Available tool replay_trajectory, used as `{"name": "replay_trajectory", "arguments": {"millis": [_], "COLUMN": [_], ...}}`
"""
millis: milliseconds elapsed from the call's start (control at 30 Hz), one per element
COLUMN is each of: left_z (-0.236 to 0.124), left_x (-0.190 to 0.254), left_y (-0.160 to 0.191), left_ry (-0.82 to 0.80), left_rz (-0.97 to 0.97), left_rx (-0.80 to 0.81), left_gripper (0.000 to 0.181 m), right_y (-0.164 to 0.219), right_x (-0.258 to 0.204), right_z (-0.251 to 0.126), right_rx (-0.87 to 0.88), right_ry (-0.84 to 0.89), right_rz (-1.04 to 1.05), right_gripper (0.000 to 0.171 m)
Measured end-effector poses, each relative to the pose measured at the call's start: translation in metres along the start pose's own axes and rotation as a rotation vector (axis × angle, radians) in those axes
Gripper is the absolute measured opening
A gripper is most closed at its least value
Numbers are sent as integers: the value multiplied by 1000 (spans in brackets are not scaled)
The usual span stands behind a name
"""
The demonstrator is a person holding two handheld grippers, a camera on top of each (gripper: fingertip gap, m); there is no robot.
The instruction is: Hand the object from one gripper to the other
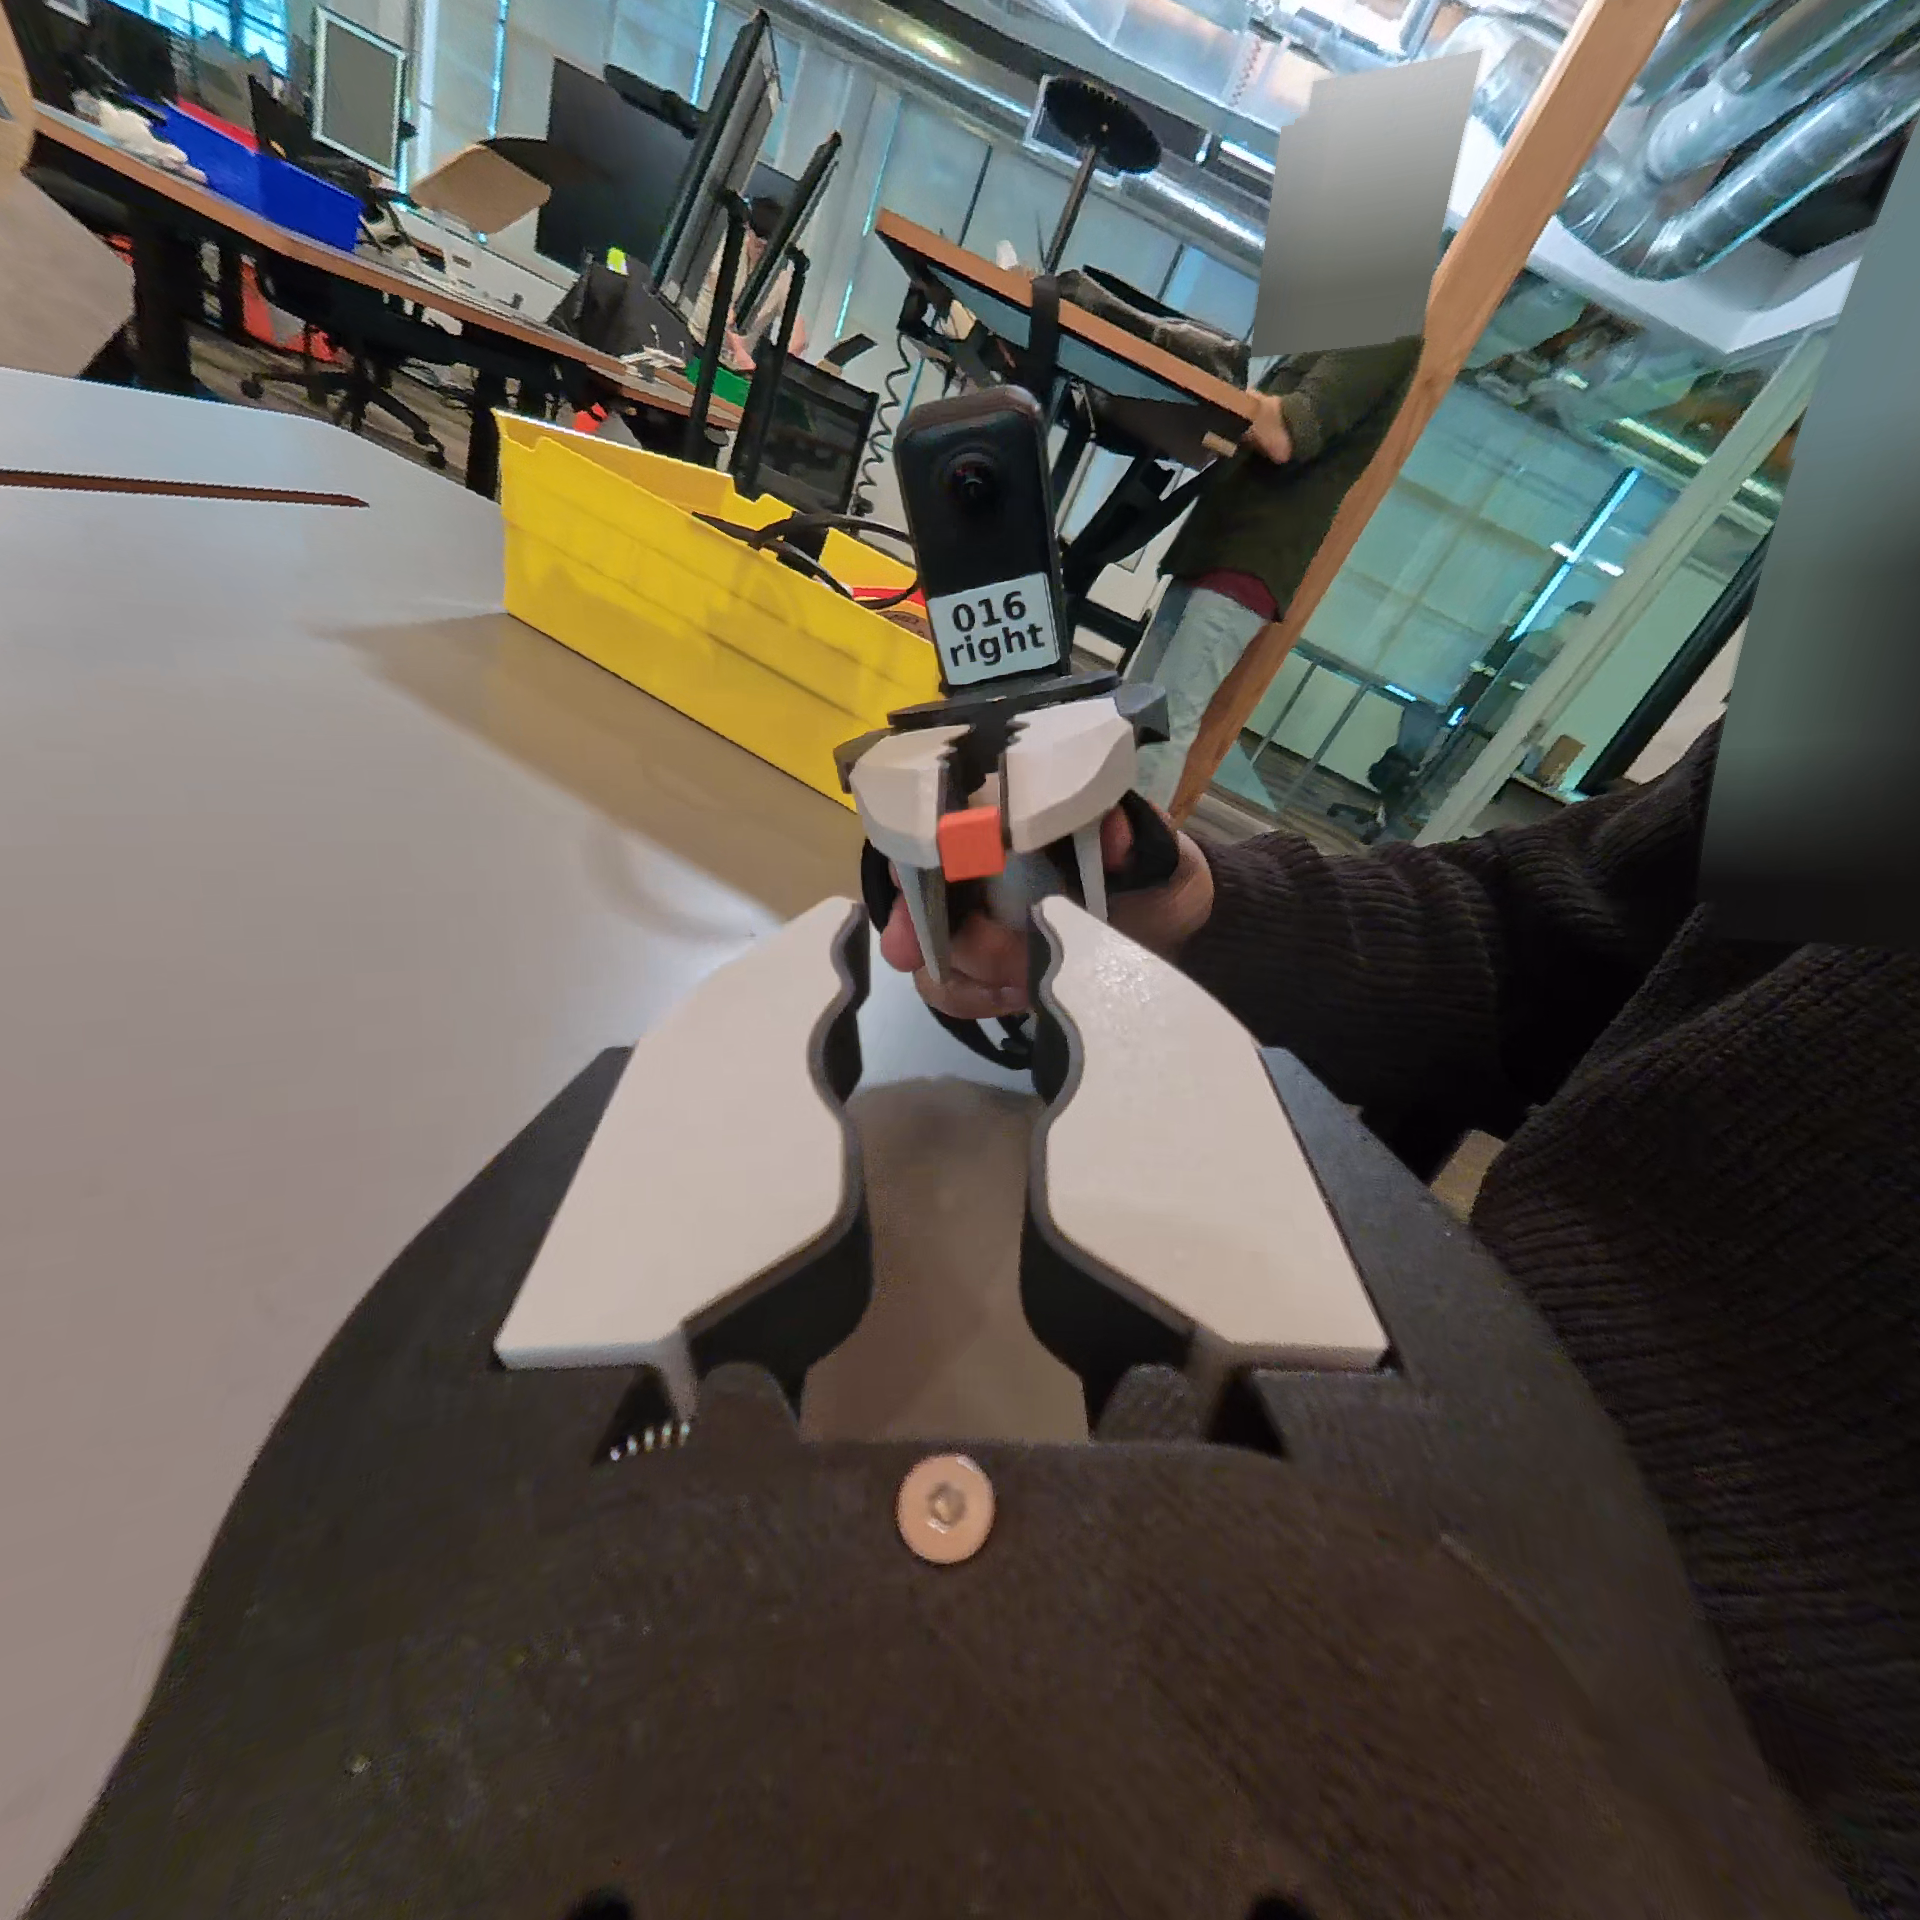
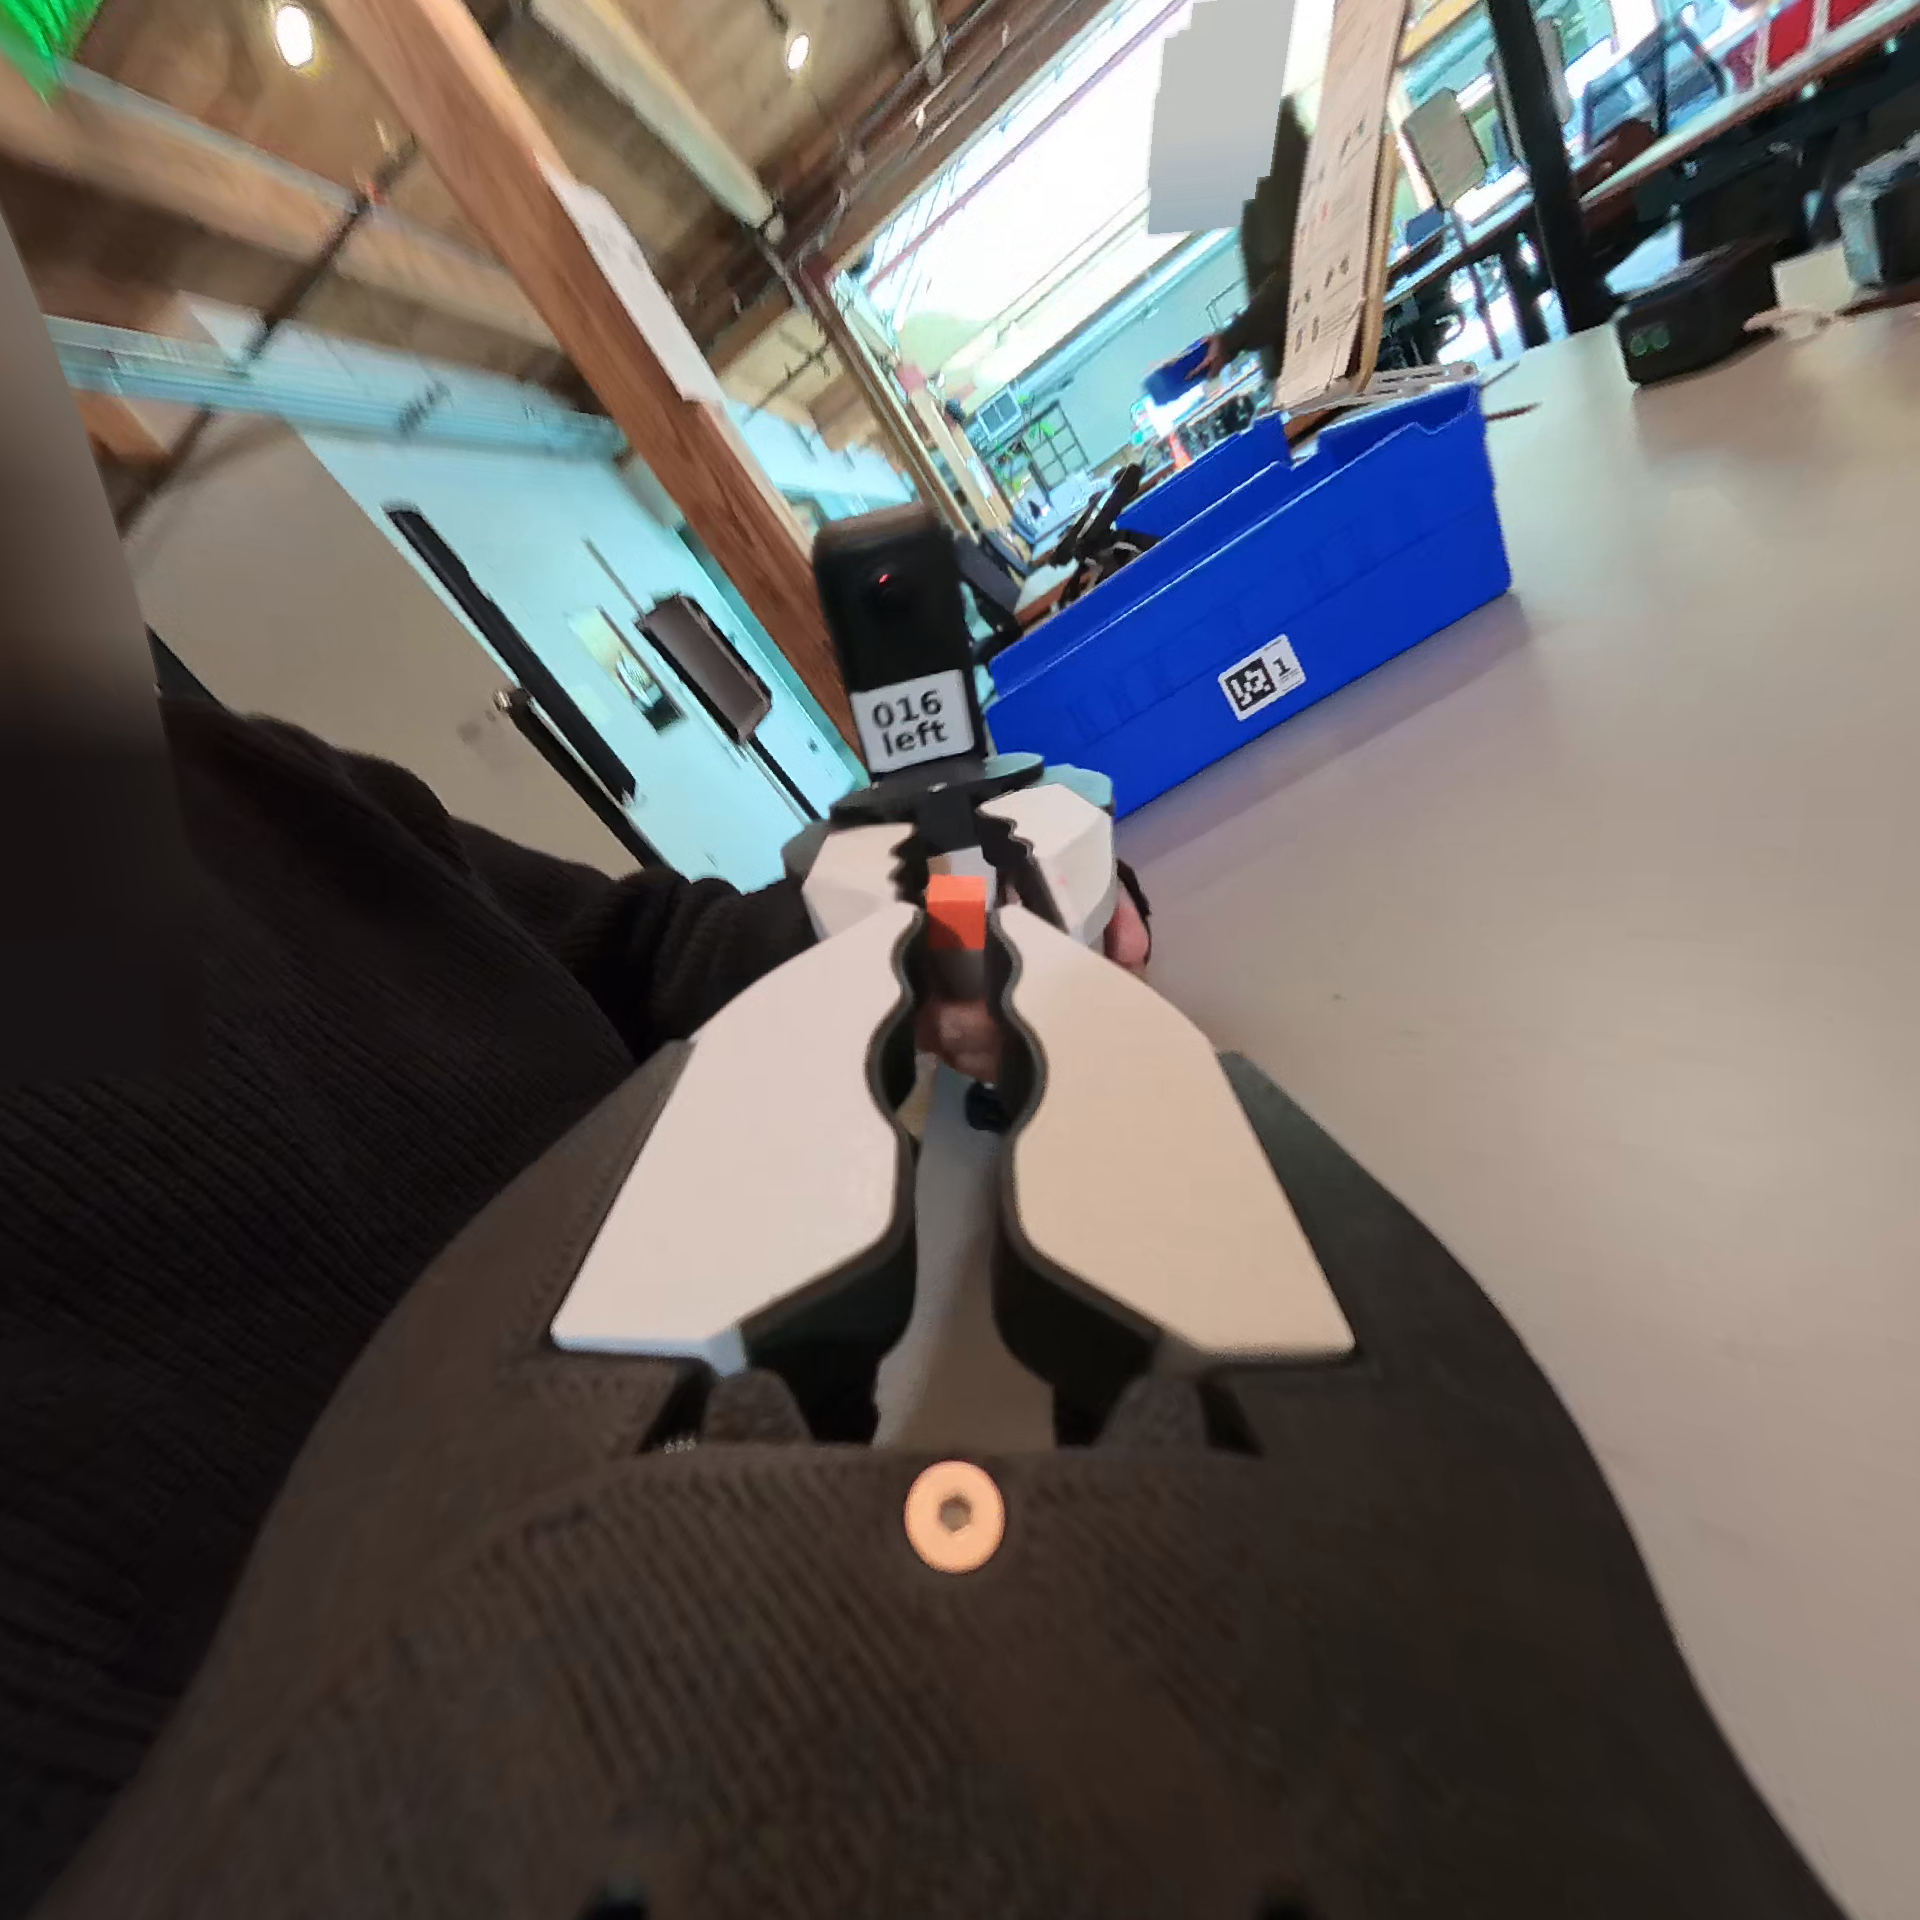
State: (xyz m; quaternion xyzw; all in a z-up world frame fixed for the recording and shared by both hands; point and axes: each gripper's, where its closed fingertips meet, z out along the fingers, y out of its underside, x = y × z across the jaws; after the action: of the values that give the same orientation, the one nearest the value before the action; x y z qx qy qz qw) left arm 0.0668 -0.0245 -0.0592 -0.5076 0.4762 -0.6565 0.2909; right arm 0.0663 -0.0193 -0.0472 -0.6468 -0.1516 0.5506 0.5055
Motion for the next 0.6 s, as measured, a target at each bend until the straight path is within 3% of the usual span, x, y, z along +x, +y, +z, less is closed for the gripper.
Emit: {"name": "replay_trajectory", "arguments": {"millis": [267, 467, 600], "left_z": [-1, 1, 3], "left_x": [-8, -2, 0], "left_y": [7, 18, 21], "left_ry": [-81, -130, -147], "left_rz": [212, 515, 599], "left_rx": [-64, -140, -152], "left_gripper": [36, 25, 23], "right_y": [11, 21, 22], "right_x": [8, 7, 6], "right_z": [-1, 1, 0], "right_rx": [-31, -72, -66], "right_ry": [-49, -112, -170], "right_rz": [287, 462, 583], "right_gripper": [10, 10, 10]}}
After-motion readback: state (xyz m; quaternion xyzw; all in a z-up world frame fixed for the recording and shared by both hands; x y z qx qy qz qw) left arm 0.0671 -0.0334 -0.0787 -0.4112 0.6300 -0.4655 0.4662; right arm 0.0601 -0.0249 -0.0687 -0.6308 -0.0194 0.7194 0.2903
